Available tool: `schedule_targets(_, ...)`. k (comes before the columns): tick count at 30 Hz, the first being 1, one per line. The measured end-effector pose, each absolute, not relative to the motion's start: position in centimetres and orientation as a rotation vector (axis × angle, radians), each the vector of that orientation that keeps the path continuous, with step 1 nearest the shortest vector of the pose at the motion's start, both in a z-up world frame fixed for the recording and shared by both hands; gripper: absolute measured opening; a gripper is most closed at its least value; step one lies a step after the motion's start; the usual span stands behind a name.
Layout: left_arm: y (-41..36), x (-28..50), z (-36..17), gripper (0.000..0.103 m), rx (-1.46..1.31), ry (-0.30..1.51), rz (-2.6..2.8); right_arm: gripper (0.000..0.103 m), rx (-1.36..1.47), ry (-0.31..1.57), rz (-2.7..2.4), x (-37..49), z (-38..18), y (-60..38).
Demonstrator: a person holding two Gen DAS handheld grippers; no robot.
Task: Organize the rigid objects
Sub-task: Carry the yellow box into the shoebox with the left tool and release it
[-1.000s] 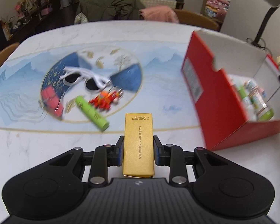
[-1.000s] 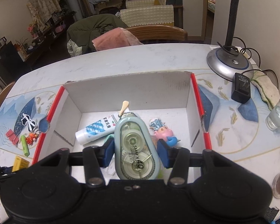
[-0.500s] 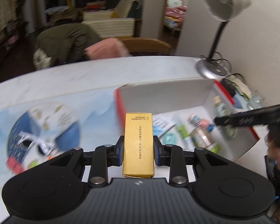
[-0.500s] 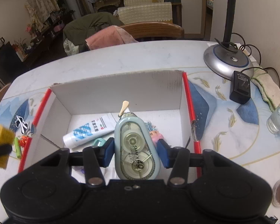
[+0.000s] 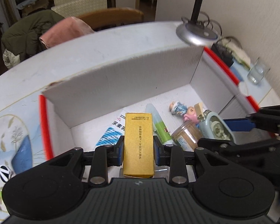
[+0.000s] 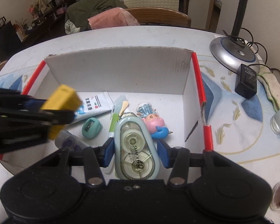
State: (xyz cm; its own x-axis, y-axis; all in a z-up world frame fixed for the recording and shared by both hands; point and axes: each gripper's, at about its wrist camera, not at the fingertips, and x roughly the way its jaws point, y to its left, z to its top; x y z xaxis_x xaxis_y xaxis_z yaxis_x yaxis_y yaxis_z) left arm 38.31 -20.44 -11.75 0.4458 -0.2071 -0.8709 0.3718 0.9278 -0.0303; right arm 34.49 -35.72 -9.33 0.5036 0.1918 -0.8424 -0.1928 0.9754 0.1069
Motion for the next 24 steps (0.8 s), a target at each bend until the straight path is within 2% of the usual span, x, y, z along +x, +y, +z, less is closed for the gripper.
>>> schedule_targets(7, -21.5, 39.5, -13.9, 0.029, 0.210, 1.139, -0.396, 0.048, -0.015, 1.047, 0.232, 34.5, -10.0, -35.5)
schedule_targets(24, -21.2, 39.4, -14.7, 0.029, 0.219, 1.171, -0.378, 0.048, -0.029, 1.099, 0.200, 34.3, -10.9, -35.1)
